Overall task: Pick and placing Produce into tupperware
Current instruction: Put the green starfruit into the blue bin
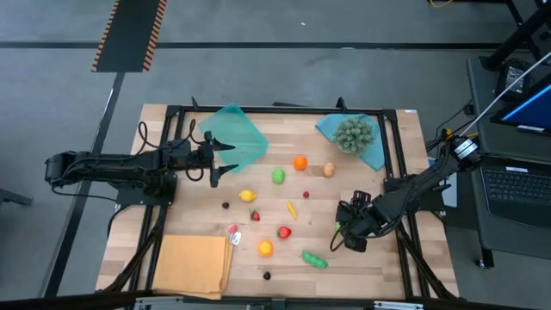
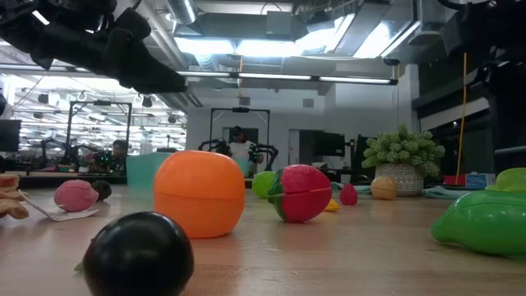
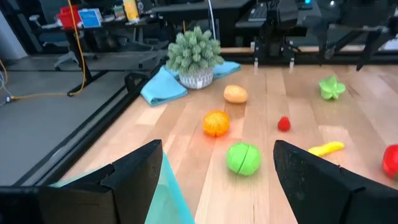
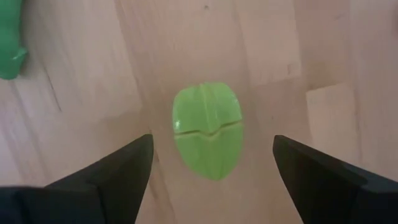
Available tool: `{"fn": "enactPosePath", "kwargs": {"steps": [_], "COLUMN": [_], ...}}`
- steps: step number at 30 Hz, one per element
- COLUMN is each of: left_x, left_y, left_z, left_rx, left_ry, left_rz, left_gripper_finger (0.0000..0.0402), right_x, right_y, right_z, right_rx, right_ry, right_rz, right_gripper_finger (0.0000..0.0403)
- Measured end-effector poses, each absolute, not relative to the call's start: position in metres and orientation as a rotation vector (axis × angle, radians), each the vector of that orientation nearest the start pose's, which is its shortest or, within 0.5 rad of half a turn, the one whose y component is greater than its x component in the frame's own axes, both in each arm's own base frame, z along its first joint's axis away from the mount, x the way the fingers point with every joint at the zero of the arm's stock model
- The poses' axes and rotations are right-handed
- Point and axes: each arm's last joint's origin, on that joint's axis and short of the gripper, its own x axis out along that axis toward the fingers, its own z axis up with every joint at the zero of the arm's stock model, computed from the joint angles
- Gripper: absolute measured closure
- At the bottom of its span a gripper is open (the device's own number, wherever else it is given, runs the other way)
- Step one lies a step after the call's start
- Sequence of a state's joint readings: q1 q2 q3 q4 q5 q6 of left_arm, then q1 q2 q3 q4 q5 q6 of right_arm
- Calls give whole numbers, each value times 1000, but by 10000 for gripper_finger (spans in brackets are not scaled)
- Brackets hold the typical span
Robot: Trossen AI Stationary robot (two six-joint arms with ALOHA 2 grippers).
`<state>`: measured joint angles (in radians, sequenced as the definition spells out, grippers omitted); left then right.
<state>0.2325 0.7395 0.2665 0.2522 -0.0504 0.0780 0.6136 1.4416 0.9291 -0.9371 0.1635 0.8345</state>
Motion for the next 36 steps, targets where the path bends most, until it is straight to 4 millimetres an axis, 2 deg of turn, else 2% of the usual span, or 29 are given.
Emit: {"fn": "enactPosePath", "kwargs": {"steps": [7, 26, 36], "left_x": [159, 159, 159], "left_y": [39, 39, 39], "left_z": [200, 199, 199], "left_rx": [14, 10, 10], "left_ry": [252, 253, 253], "left_rz": [277, 277, 277], "left_gripper_finger": [101, 101, 101], "right_x": [199, 185, 186], "right_y": [134, 126, 127], "right_z": [201, 160, 157], "right_rx": [135, 162, 148], "right_ry": [1369, 1397, 1396], "right_rz": [-207, -179, -150], "right_gripper_finger": [71, 71, 71]}}
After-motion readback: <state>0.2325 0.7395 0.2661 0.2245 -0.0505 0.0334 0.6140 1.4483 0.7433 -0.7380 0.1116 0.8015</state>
